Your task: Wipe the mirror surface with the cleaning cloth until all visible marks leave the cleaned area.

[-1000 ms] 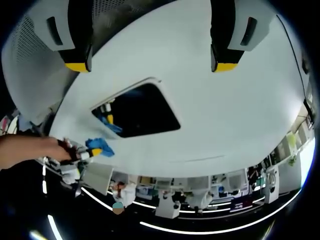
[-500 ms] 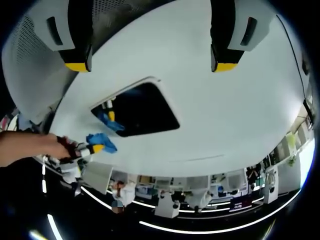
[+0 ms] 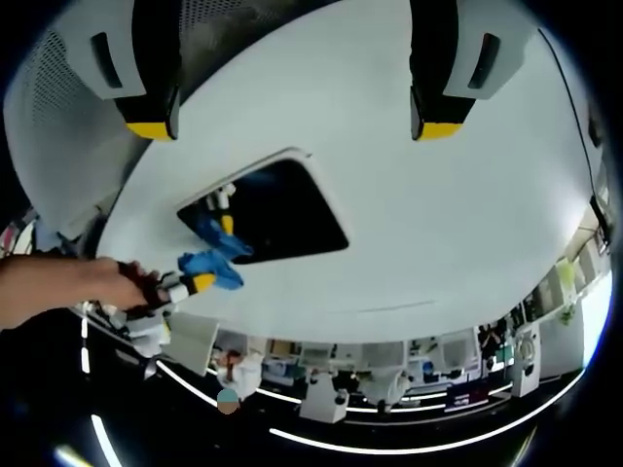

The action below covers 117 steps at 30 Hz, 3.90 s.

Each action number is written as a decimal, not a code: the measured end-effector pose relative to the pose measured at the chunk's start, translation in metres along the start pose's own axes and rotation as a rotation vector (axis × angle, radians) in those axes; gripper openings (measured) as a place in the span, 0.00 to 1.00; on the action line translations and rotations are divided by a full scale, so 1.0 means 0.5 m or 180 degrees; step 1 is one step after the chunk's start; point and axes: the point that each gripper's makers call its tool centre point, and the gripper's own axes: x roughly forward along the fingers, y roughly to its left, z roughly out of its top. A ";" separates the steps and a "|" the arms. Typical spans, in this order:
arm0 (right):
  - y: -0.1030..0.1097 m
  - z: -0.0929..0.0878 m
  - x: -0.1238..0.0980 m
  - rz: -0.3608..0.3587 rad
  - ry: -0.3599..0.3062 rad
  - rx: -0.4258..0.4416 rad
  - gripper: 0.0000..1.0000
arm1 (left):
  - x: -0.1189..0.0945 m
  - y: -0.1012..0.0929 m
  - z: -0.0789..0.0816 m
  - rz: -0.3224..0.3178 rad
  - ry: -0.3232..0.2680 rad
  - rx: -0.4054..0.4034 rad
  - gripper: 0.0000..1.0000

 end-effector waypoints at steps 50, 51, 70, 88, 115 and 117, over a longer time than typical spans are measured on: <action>0.190 -0.046 0.117 0.0229 0.0420 -0.0250 0.01 | 0.001 -0.006 -0.005 -0.0063 0.0042 0.0041 0.99; 0.198 -0.047 0.121 0.0242 0.0426 -0.0264 0.01 | 0.002 -0.005 -0.005 -0.0068 0.0045 0.0043 0.99; 0.287 -0.034 0.179 0.0430 0.0515 -0.0327 0.01 | 0.003 -0.002 -0.008 -0.0036 0.0068 0.0042 0.99; 0.358 -0.030 0.213 0.0611 0.0488 -0.0247 0.01 | 0.004 0.001 -0.013 -0.0024 0.0115 0.0044 0.99; 0.366 -0.073 0.173 0.0649 0.0554 -0.0435 0.01 | 0.002 0.002 -0.009 0.0001 0.0084 0.0045 0.98; 0.366 -0.075 0.170 0.0656 0.0551 -0.0442 0.01 | 0.002 0.001 -0.010 -0.0001 0.0091 0.0043 0.98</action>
